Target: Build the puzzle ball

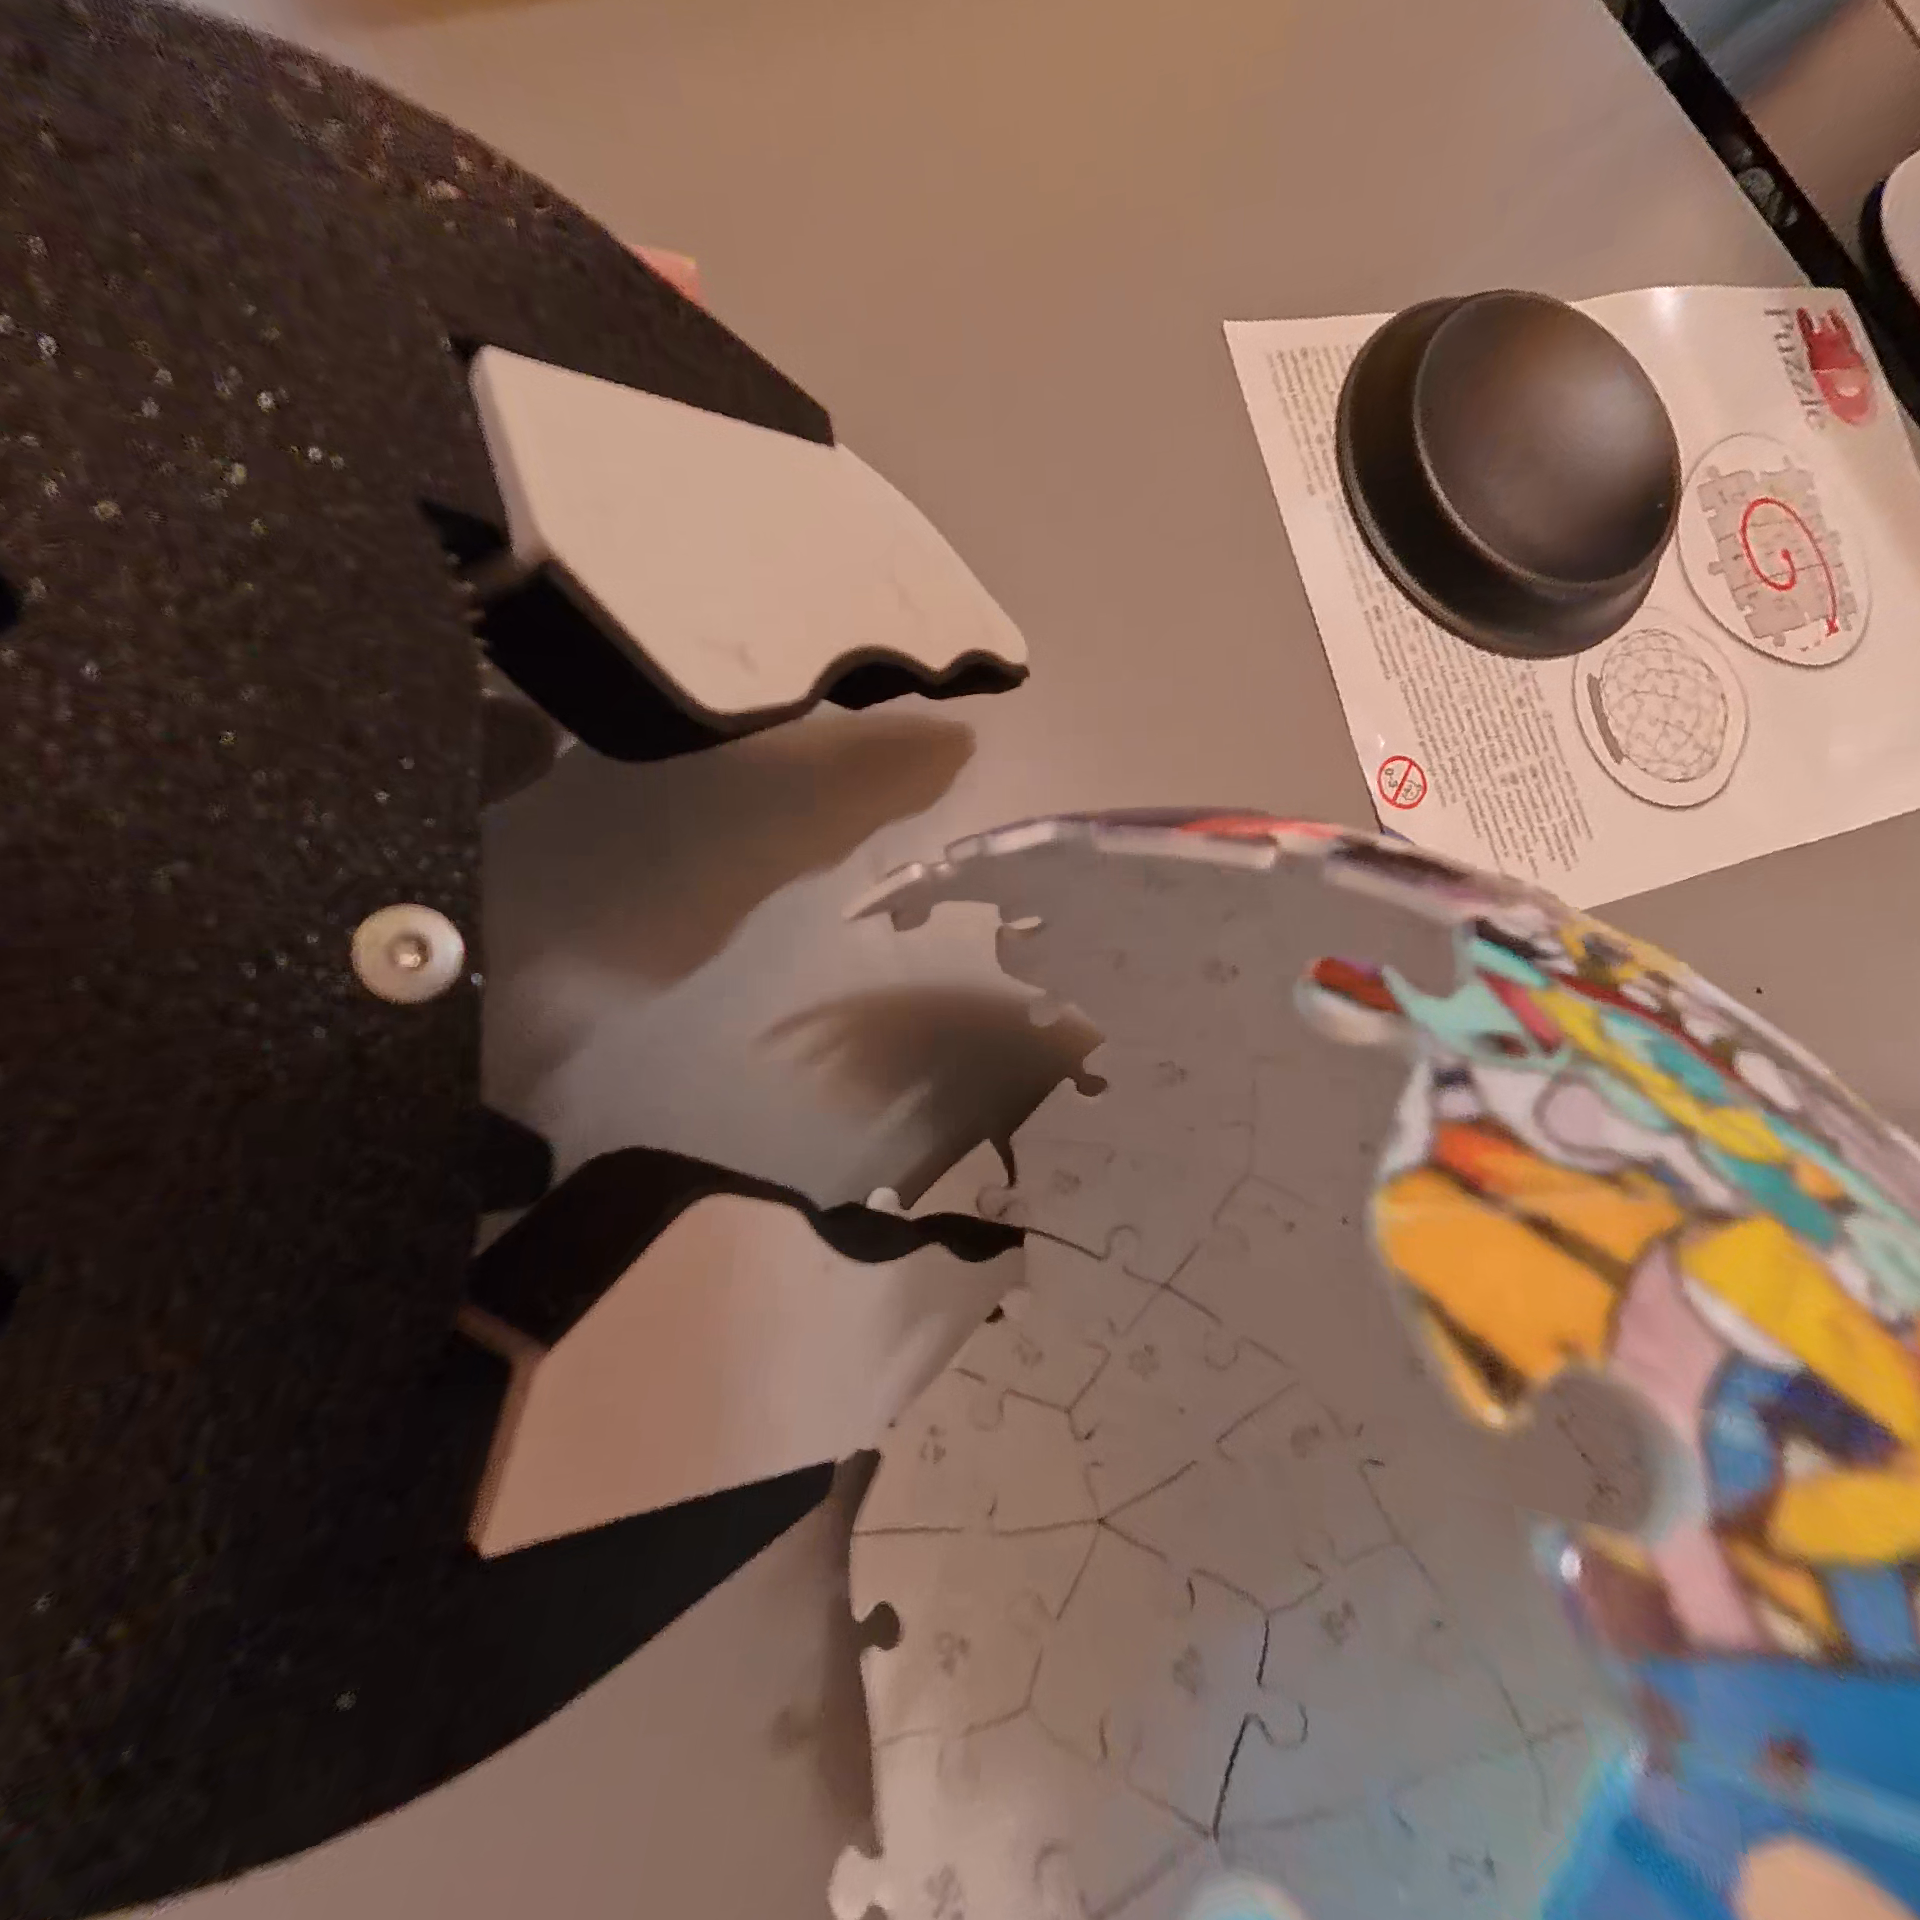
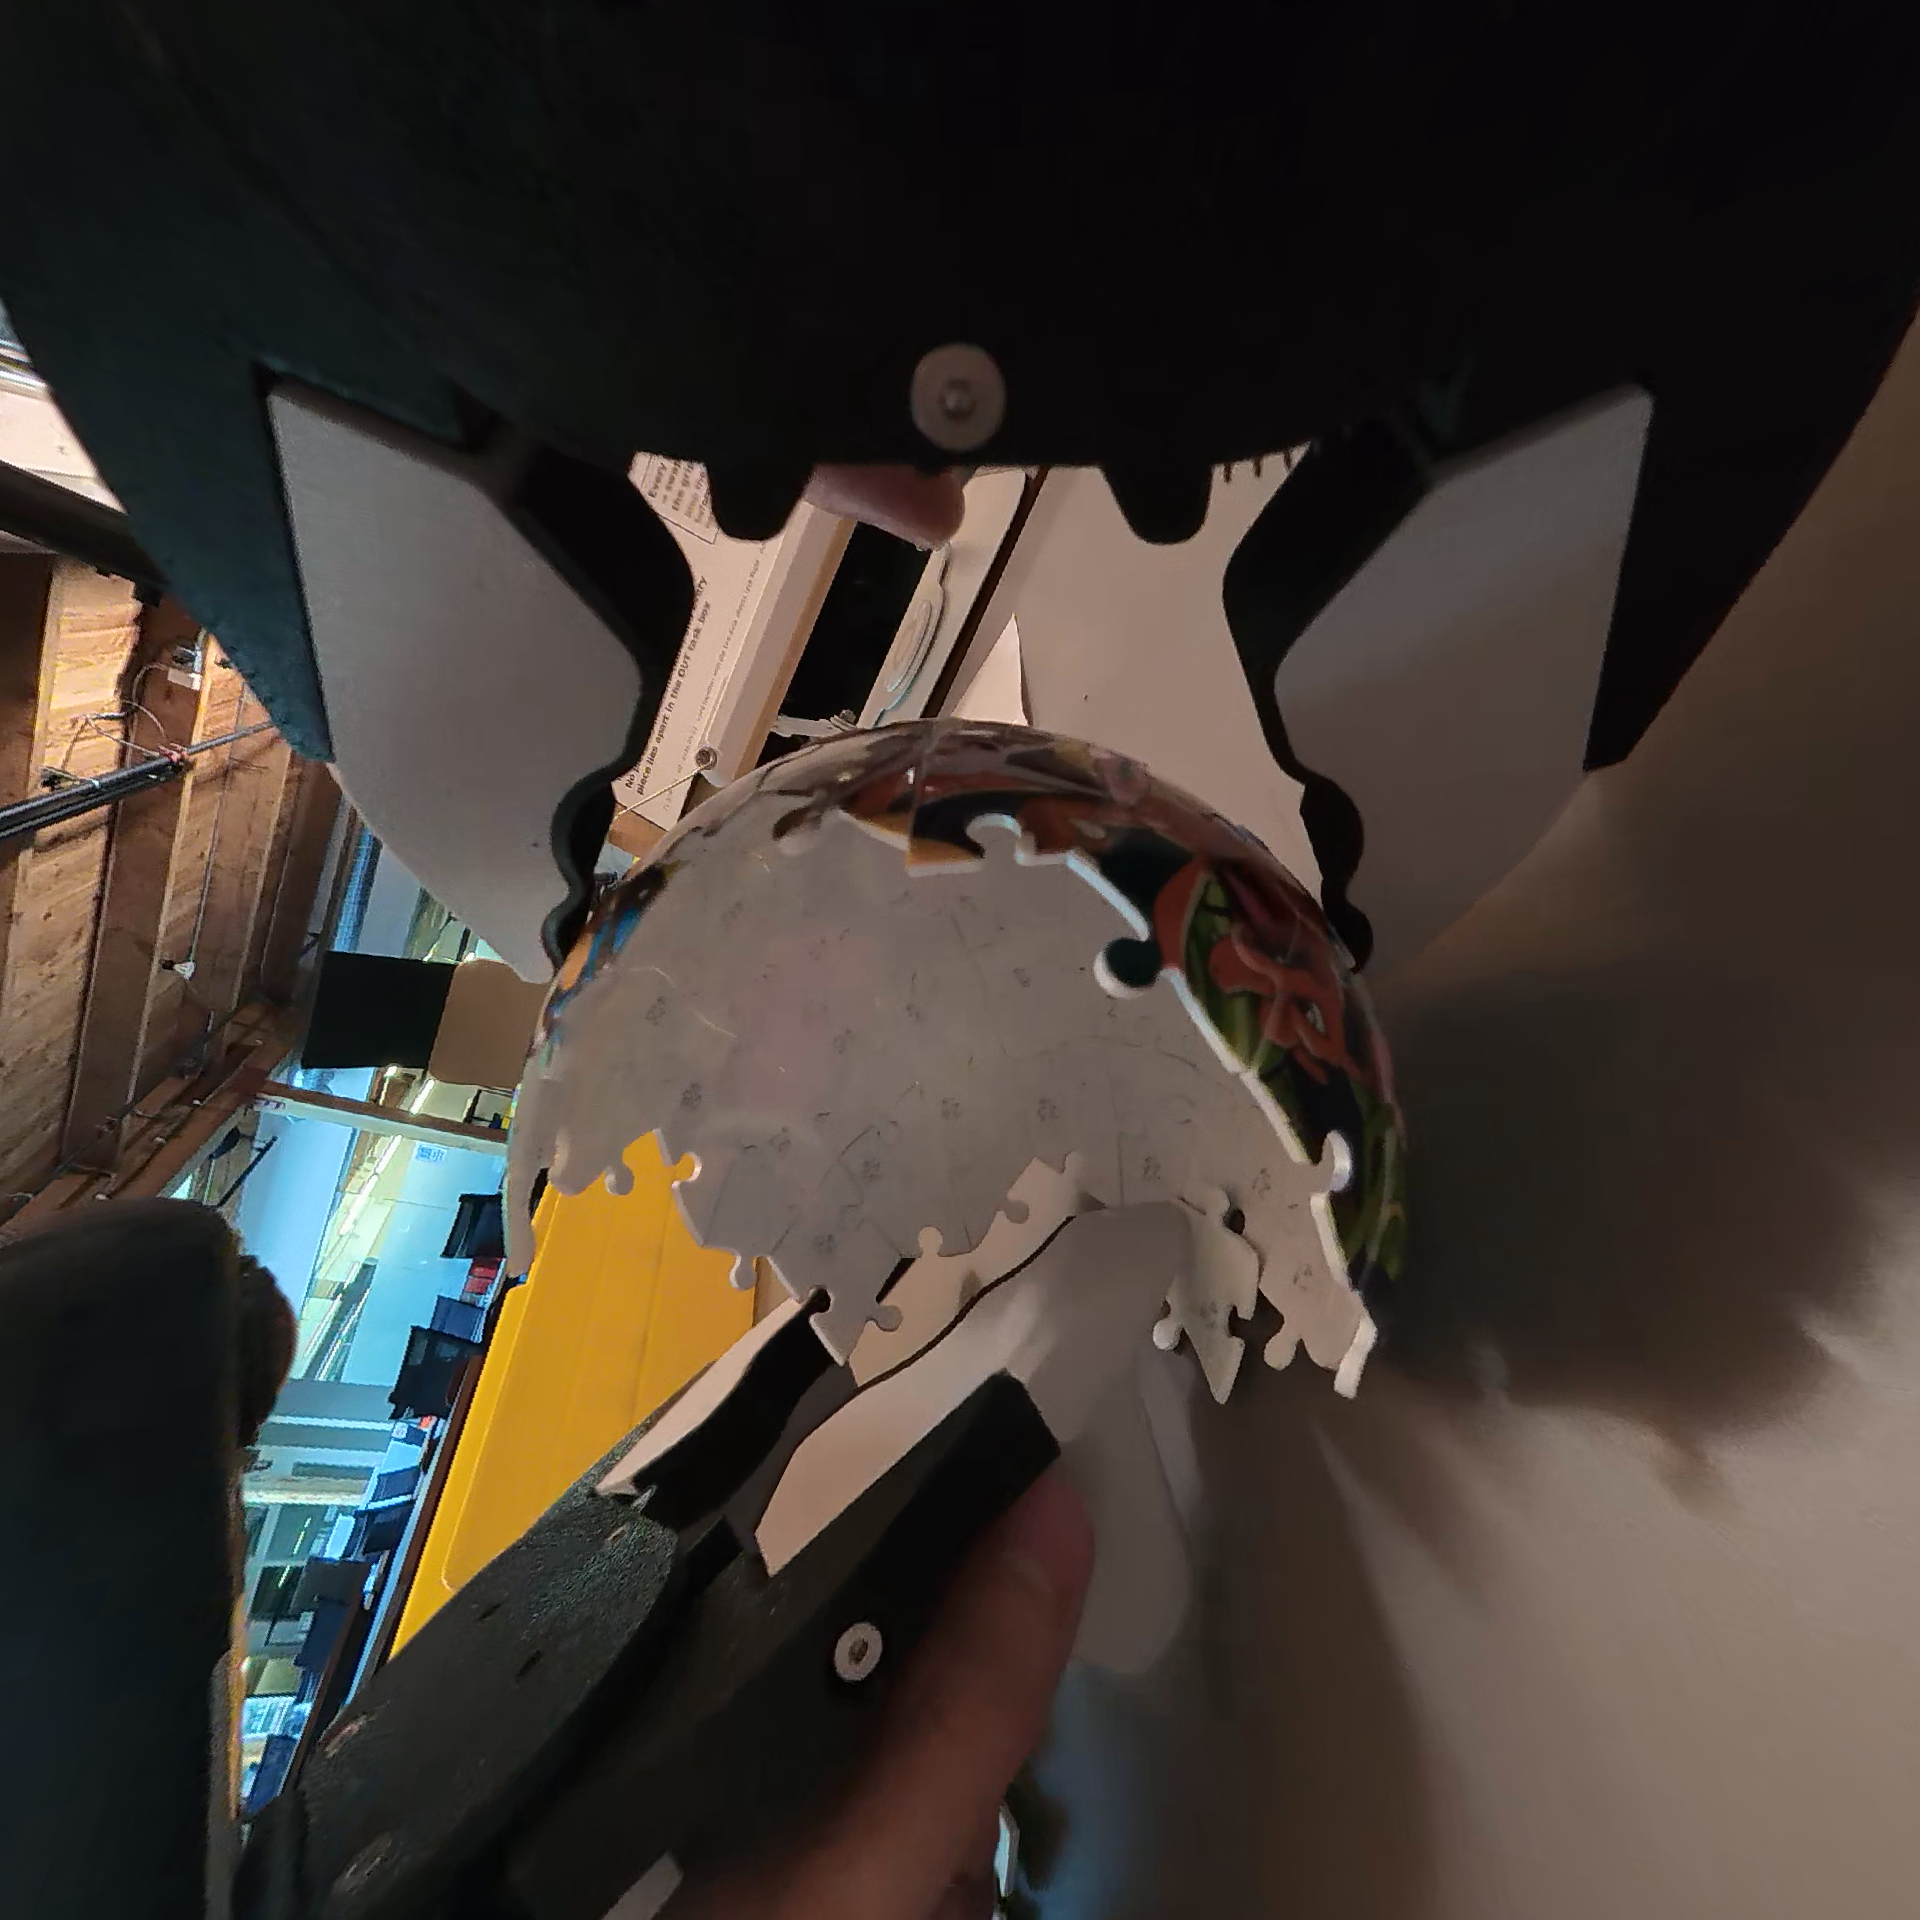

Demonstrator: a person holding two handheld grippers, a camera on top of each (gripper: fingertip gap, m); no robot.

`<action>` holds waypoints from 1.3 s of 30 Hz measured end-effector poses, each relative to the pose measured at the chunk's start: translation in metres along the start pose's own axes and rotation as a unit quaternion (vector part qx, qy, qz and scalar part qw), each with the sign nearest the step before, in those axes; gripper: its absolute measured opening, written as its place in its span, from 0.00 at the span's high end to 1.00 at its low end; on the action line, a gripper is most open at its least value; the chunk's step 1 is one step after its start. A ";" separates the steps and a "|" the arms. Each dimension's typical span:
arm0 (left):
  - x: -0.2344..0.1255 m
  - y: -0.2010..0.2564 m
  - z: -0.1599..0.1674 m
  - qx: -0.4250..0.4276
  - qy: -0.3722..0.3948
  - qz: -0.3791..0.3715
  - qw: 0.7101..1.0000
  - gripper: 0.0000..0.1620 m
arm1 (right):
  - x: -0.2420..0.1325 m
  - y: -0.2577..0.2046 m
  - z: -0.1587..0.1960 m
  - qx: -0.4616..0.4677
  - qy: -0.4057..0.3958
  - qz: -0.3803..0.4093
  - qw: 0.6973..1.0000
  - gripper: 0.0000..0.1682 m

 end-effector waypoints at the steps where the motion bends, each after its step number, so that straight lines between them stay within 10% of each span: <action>1: 0.000 0.000 -0.001 0.007 -0.001 0.004 1.000 0.42 | 0.000 0.000 0.000 0.001 0.002 0.000 1.000 0.22; 16: 0.010 -0.008 -0.007 0.088 0.029 0.105 0.990 0.45 | 0.003 0.001 0.017 0.039 0.023 -0.003 0.999 0.21; 39: -0.001 0.004 0.003 -0.077 -0.043 0.037 0.995 0.43 | 0.004 0.004 0.000 0.000 0.024 -0.013 1.000 0.21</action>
Point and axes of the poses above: each gripper's, where its closed fingertips meet, x out along the fingers, z out of its underside, y = z × x across the jaws, the point moved 8 cm from there along -x, back along the fingers, and after that the axes turned 10 degrees about y, right-handed, at the moved point
